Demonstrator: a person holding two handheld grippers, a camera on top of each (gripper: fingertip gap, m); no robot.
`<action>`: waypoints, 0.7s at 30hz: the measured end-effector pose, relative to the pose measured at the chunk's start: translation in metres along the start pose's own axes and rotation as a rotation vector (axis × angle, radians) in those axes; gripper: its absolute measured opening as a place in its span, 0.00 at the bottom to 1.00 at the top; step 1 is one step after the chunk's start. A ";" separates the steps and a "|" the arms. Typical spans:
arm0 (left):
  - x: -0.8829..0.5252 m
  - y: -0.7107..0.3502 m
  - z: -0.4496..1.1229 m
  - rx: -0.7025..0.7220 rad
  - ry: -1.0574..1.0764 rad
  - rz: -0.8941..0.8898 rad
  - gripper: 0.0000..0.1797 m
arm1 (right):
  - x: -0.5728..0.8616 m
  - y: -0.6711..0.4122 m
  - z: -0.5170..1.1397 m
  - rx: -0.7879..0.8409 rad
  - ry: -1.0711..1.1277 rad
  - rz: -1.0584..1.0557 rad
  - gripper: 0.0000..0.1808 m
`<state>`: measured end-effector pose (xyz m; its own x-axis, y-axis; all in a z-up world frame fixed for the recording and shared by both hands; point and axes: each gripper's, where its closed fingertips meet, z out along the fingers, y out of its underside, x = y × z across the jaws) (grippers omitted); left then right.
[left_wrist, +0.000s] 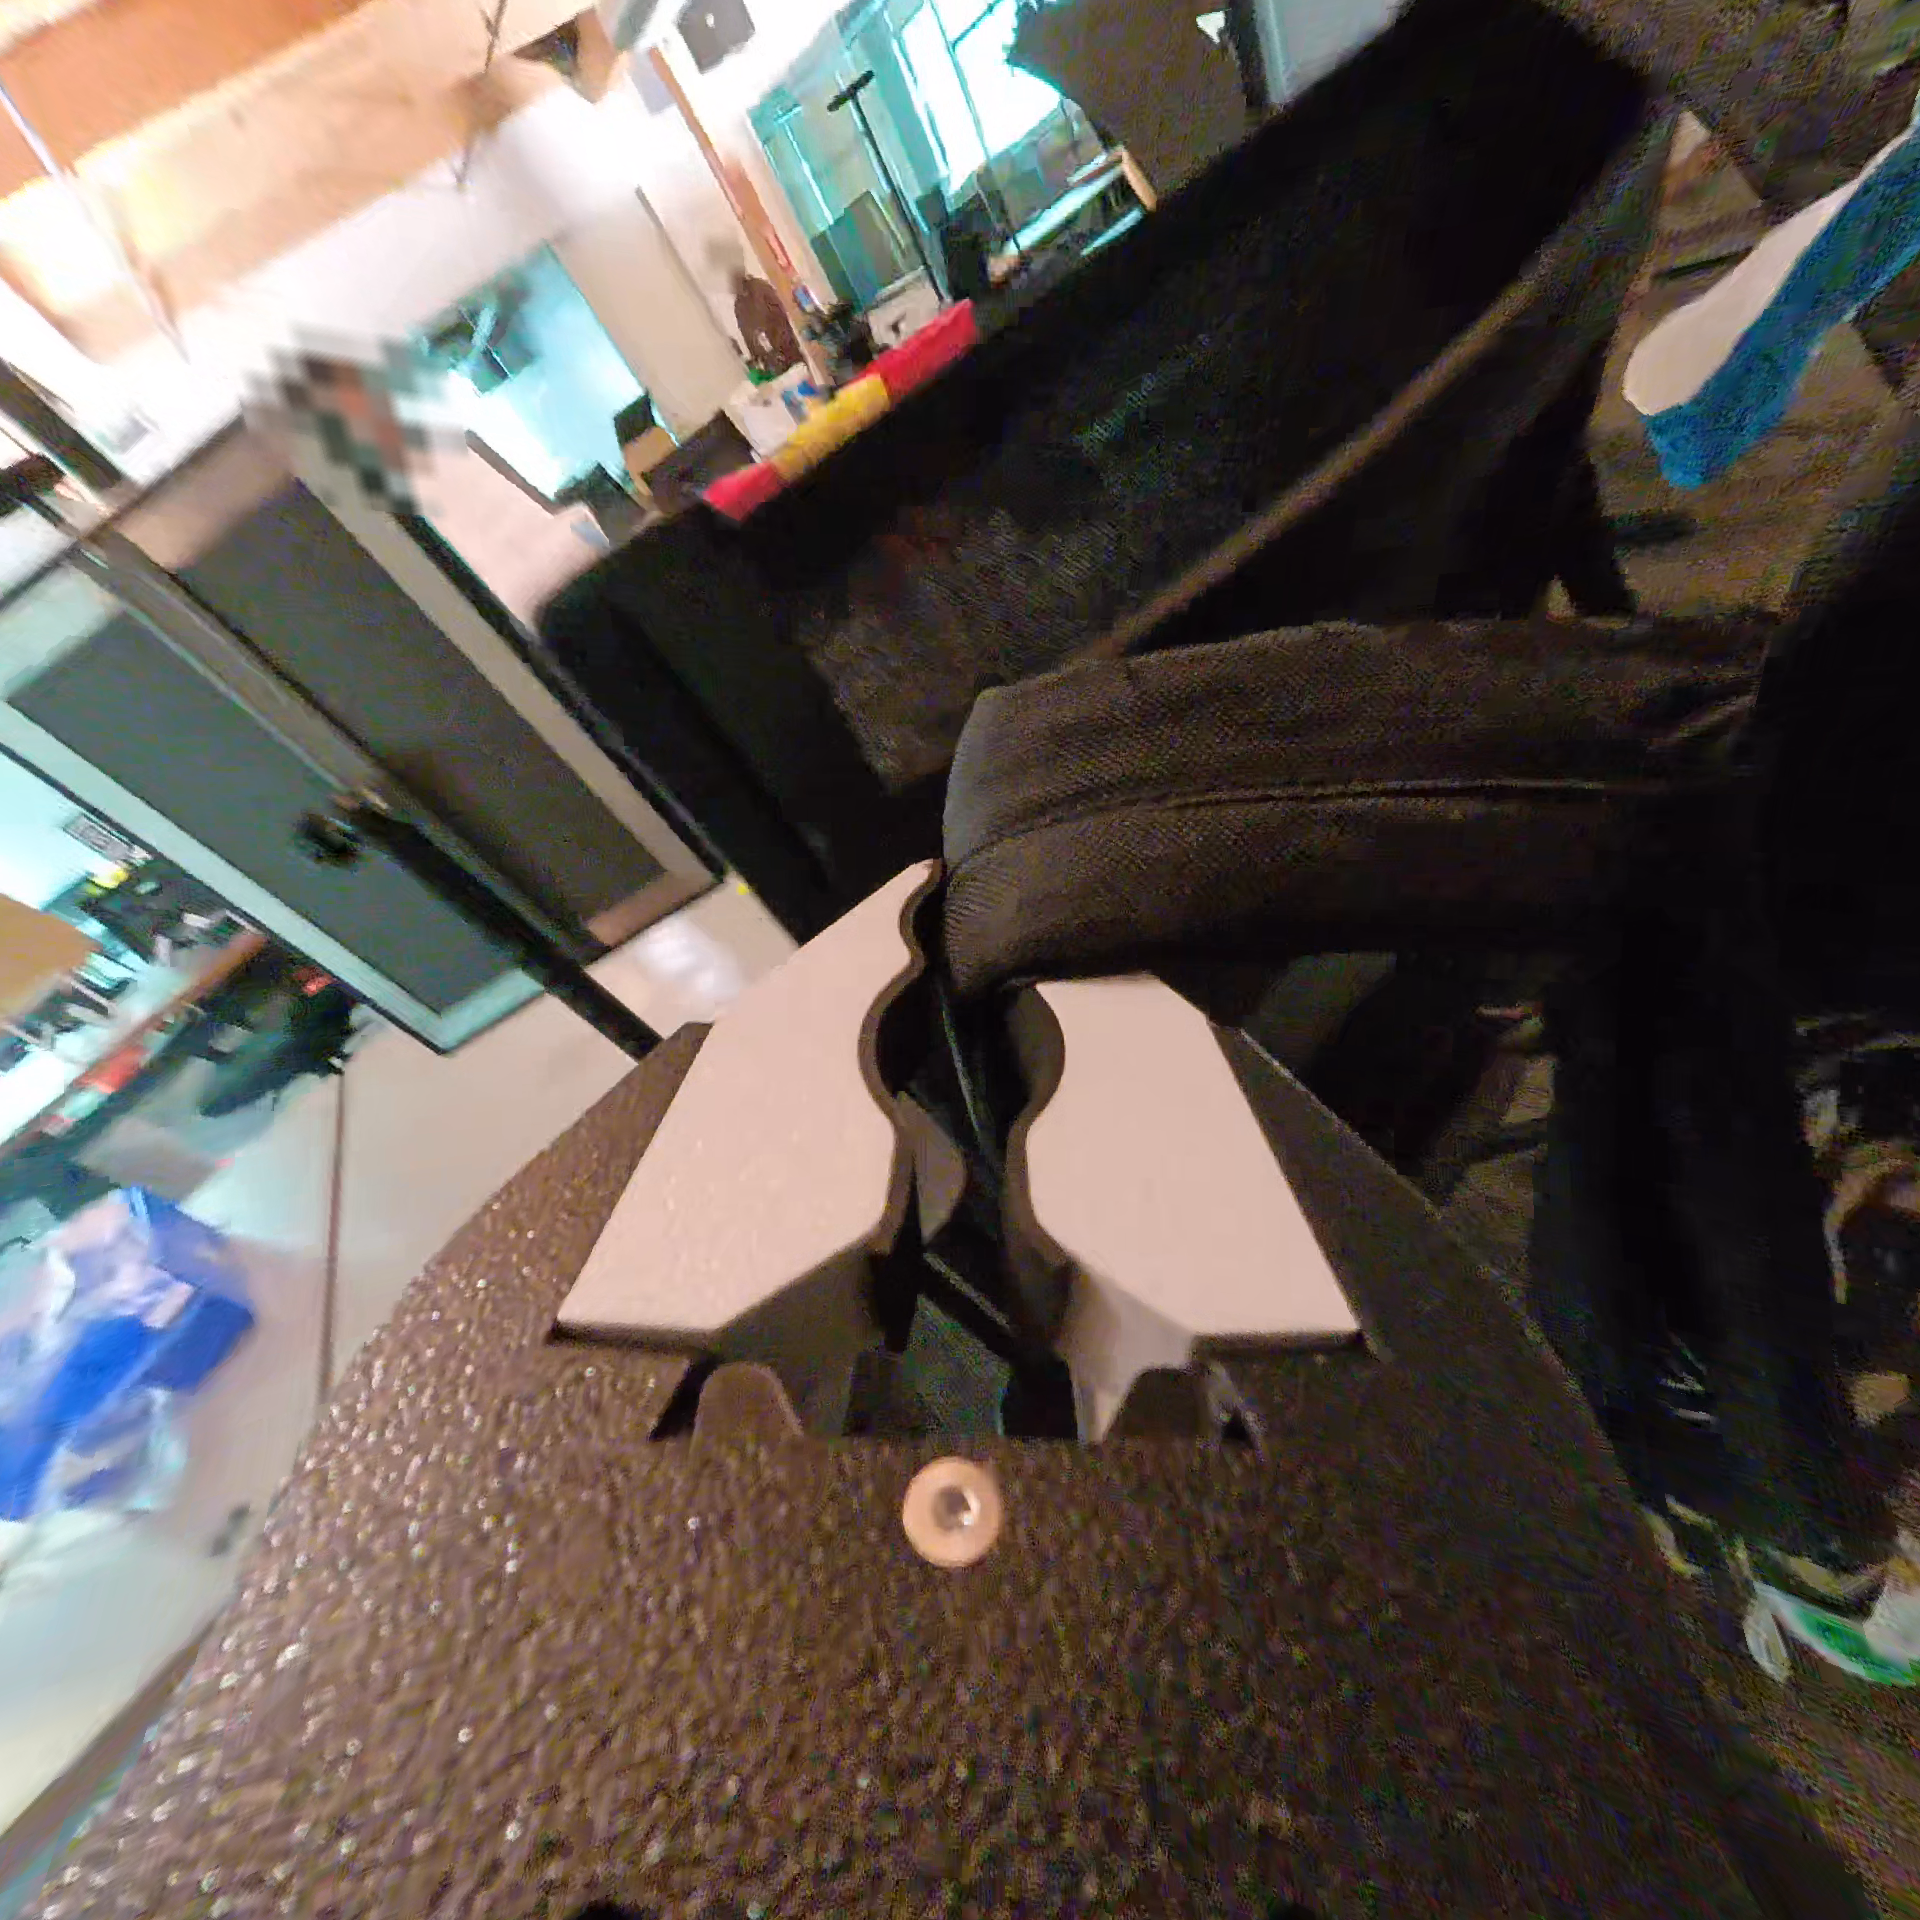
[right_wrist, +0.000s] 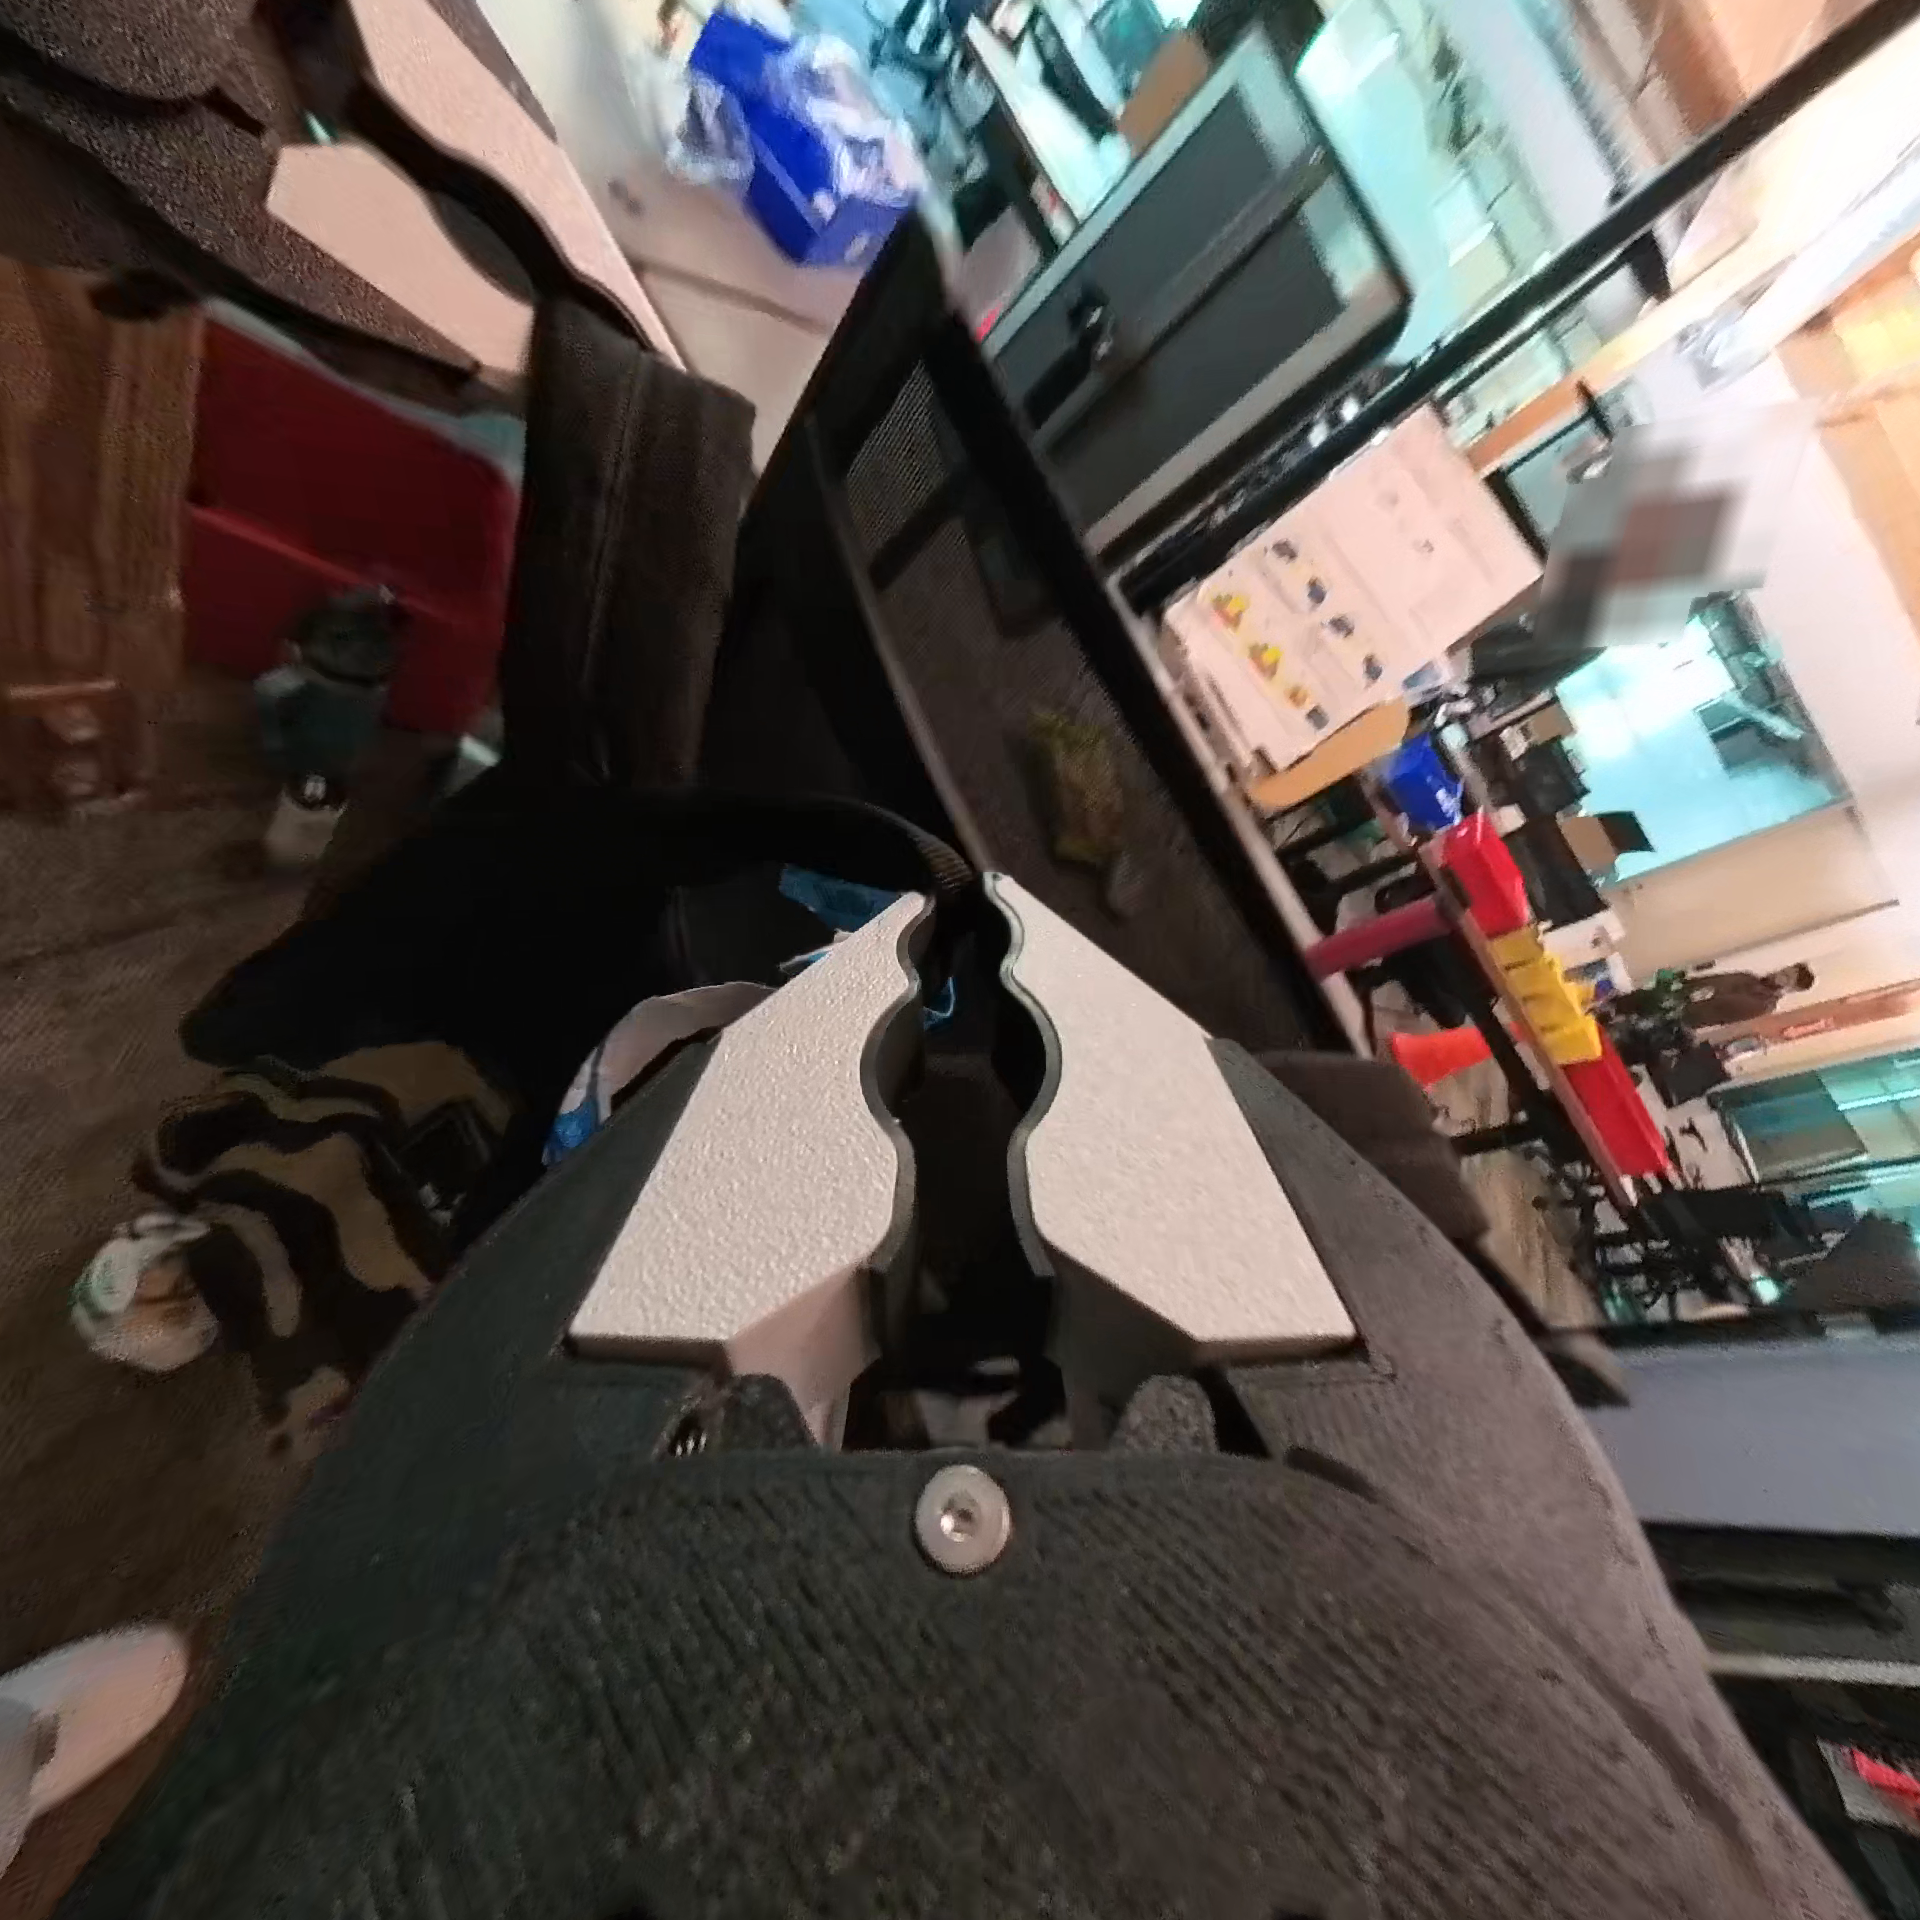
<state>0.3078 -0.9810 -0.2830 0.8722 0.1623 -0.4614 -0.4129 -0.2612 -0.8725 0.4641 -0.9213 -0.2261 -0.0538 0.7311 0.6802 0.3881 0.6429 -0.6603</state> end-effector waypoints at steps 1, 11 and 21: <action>-0.015 -0.010 0.000 0.016 -0.010 0.005 0.02 | 0.007 -0.008 0.004 0.027 0.017 0.003 0.02; -0.126 -0.079 0.019 0.087 -0.110 0.085 0.02 | 0.053 -0.060 0.022 0.134 0.181 0.033 0.02; -0.074 -0.067 0.105 -0.091 0.564 -0.032 0.05 | 0.041 -0.028 0.036 -0.023 0.100 0.012 0.03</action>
<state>0.2433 -0.8752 -0.2070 0.8992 -0.3549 -0.2558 -0.3813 -0.3491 -0.8560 0.4177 -0.9011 -0.1919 0.0422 0.7117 0.7012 0.4092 0.6280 -0.6620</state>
